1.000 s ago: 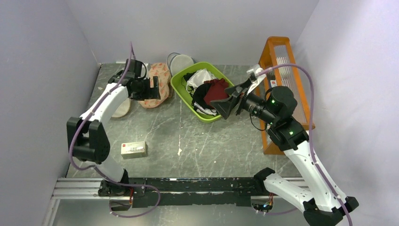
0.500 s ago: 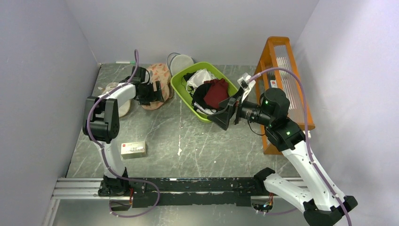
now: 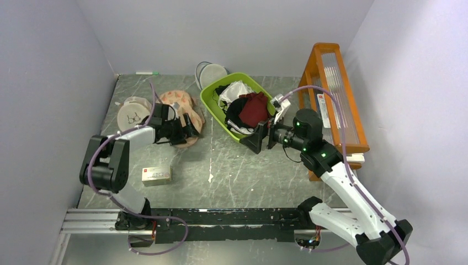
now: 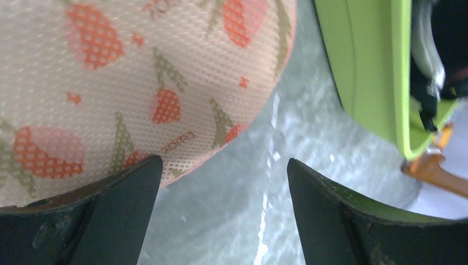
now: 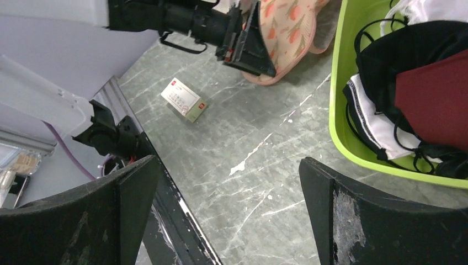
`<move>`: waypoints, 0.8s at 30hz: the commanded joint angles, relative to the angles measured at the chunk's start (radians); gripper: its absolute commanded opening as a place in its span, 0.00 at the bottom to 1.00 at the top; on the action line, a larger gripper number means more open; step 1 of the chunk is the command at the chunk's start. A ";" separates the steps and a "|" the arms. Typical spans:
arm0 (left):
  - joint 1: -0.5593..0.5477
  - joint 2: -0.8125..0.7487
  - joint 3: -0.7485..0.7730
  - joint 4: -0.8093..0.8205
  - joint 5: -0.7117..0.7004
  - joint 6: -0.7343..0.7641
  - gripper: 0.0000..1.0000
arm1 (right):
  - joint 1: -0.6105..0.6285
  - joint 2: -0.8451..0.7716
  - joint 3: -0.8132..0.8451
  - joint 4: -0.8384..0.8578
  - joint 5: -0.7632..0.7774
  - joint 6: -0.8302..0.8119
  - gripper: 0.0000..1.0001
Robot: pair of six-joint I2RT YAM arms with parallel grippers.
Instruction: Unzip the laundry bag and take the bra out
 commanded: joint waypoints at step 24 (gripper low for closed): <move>0.285 -0.423 -0.306 0.000 0.225 -0.241 0.86 | 0.364 0.380 -0.013 0.167 0.261 0.100 1.00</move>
